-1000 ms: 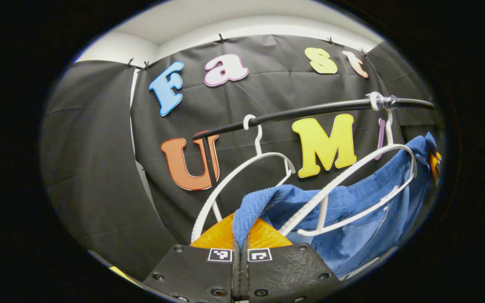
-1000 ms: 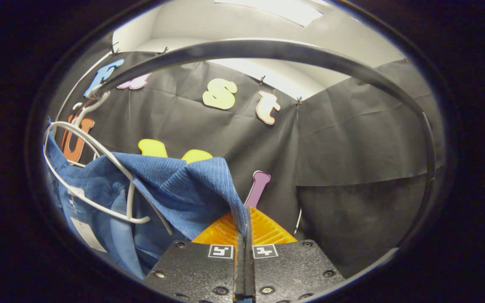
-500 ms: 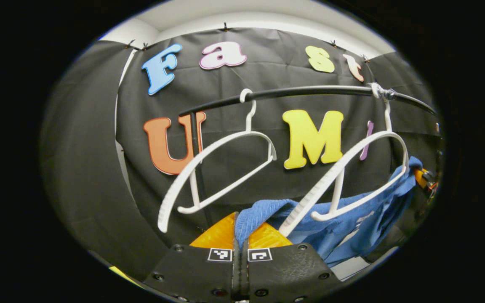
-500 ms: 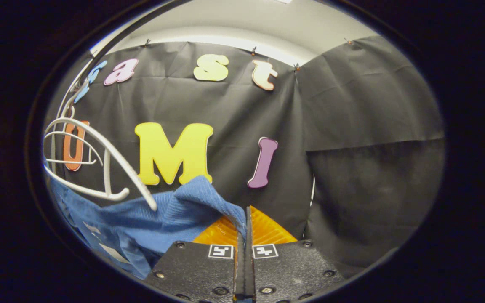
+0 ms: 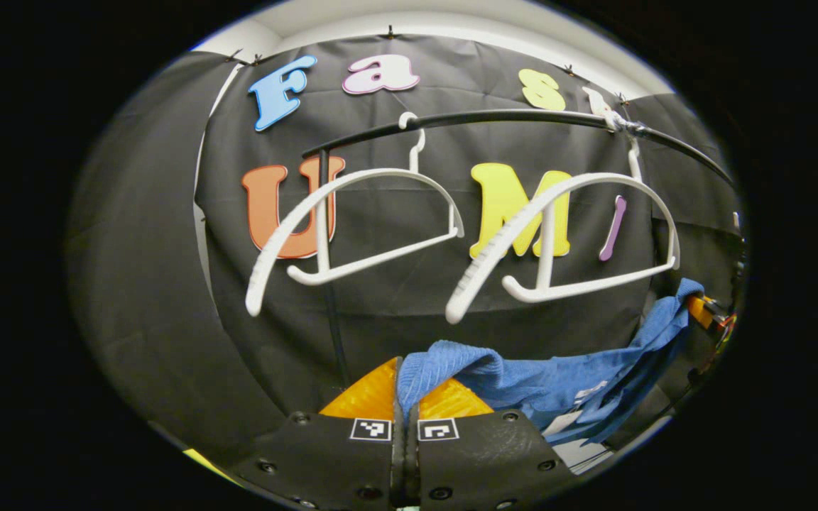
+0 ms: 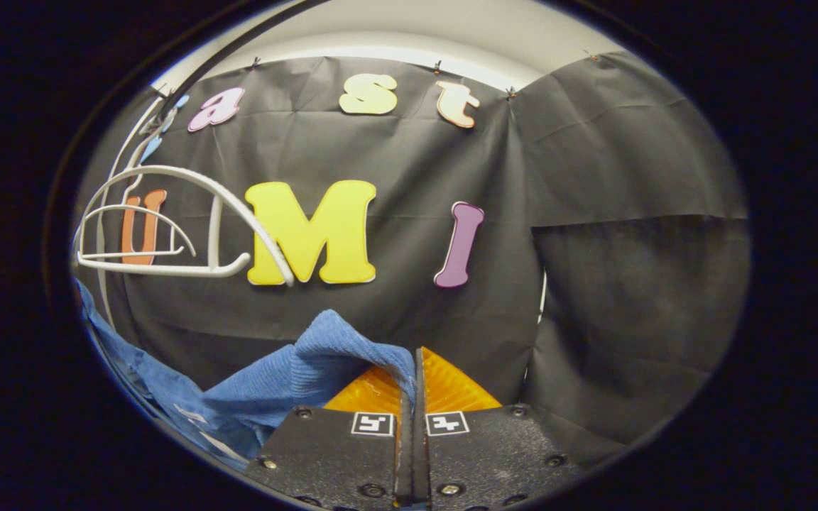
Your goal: Grasp the clothes on the hanger with both hands and then place them into the laundry hamper below.
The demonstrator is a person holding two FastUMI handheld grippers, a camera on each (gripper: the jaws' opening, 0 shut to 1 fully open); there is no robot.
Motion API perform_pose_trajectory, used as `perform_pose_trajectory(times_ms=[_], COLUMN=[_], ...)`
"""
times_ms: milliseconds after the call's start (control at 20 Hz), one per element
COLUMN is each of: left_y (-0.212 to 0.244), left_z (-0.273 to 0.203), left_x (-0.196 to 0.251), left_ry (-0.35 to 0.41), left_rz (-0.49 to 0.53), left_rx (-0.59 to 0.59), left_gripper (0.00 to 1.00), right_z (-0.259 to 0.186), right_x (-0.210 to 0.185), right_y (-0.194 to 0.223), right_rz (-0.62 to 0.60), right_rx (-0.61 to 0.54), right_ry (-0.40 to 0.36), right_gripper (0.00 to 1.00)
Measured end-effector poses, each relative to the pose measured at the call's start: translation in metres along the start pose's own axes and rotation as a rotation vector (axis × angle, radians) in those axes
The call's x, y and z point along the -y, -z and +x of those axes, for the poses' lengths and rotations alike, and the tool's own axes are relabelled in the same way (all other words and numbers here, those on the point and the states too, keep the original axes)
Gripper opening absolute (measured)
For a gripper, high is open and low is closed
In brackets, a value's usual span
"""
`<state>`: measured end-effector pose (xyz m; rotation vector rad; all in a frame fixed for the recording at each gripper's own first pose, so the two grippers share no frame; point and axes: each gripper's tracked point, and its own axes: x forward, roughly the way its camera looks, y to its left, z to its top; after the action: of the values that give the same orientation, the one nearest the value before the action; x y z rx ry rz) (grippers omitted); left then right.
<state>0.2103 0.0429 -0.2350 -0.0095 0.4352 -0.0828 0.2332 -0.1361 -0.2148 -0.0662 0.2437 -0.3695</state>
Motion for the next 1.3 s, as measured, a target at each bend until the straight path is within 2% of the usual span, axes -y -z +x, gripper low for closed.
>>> perform_pose_trajectory(times_ms=[350,650,950,1300], left_y=[0.024,0.038,0.039,0.002], left_z=[-0.034,-0.059,-0.086,-0.107], left_x=[0.024,0.052,0.094,0.148], left_ry=[0.011,0.061,0.140,0.270], left_rz=[0.009,0.017,0.030,0.040], left_rx=[-0.012,-0.029,-0.017,0.049], left_gripper=[0.00,0.00,0.00,0.00], right_z=[-0.048,-0.085,-0.119,-0.148], right_x=[-0.028,-0.058,-0.099,-0.143], right_y=[0.020,0.025,0.025,0.002], right_rz=[0.019,0.018,0.031,0.101], right_rx=[-0.045,-0.060,-0.059,-0.064], right_ry=[-0.100,-0.187,-0.315,-0.452], right_gripper=[0.04,0.04,0.04,0.04])
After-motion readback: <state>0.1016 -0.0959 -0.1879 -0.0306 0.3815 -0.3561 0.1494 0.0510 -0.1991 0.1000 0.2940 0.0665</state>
